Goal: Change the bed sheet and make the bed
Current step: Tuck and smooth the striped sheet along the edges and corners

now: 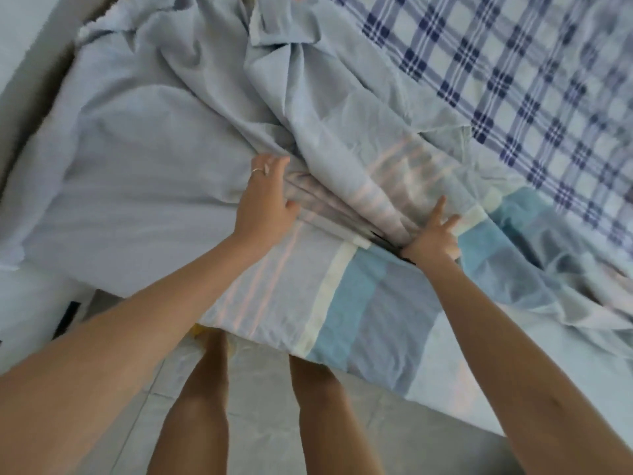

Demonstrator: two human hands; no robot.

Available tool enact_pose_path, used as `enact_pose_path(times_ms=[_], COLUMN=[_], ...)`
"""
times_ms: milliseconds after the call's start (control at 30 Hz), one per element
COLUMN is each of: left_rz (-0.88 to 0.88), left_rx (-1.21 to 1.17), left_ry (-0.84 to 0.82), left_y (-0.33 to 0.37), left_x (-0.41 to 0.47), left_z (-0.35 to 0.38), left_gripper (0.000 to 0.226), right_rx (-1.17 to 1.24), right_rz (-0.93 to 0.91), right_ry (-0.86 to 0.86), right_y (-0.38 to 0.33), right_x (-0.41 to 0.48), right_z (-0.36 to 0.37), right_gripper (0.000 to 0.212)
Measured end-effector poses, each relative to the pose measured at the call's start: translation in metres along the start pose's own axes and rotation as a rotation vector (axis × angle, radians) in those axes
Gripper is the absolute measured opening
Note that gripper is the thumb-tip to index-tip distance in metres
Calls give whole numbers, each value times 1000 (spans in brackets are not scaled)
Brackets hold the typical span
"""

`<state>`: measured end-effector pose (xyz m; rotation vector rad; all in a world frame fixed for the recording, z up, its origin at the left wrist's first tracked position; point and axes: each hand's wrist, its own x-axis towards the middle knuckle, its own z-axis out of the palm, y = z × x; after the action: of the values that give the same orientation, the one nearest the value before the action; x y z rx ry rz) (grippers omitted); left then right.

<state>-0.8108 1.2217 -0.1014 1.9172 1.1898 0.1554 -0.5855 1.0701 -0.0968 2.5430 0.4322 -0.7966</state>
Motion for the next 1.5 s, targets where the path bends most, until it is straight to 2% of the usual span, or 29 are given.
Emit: enact_pose_path(times_ms=[133, 267, 367, 433, 500, 567, 633, 733, 800, 900, 1033, 1167, 1267, 1333, 1400, 1433, 1467, 1500], left_rz=[79, 142, 204, 195, 137, 157, 202, 183, 203, 165, 89, 62, 132, 172, 290, 410, 548, 689], left_rx=[256, 450, 561, 636, 687, 708, 702, 596, 561, 539, 514, 454, 422, 379, 440, 536, 633, 732], left_ry=[-58, -4, -54, -193, -323, -316, -267, -153, -28, 100, 117, 171, 215, 170, 136, 128, 104, 69], left_y=[40, 62, 71, 74, 79, 84, 93, 113, 130, 156, 167, 165, 155, 152, 146, 139, 129, 115], left_x=[9, 44, 87, 110, 130, 145, 159, 188, 214, 265, 318, 351, 367, 359, 335, 317, 296, 275], left_z=[37, 55, 72, 76, 79, 82, 84, 75, 65, 57, 63, 63, 57, 58, 63, 68, 73, 77], left_gripper=[84, 102, 117, 127, 116, 74, 37, 30, 29, 23, 22, 28, 31, 47, 71, 76, 75, 72], right_rx=[-50, -49, 123, 183, 245, 393, 657, 1029, 1172, 1204, 1162, 1141, 1150, 938, 765, 734, 713, 662], right_rz=[11, 18, 143, 189, 168, 167, 187, 113, 40, -18, -17, -175, -256, -185, -120, -145, -229, -389], right_ry=[61, 148, 35, -61, -16, 72, 139, 294, 337, 303, 335, 348, 213, 192, 319, 405, 488, 568], right_y=[56, 92, 116, 119, 112, 104, 100, 89, 75, 52, 30, 18, 5, -7, -26, -36, -48, -61], right_x=[12, 45, 73, 79, 84, 87, 92, 115, 141, 187, 232, 267, 288, 289, 269, 252, 232, 213], right_z=[12, 3, 5, 12, 15, 8, -8, -55, -96, -153, -187, -208, -211, -198, -179, -163, -145, -123], right_gripper=[124, 114, 120, 107, 73, 42, 31, 17, 21, 39, 53, 68, 92, 101, 93, 87, 83, 80])
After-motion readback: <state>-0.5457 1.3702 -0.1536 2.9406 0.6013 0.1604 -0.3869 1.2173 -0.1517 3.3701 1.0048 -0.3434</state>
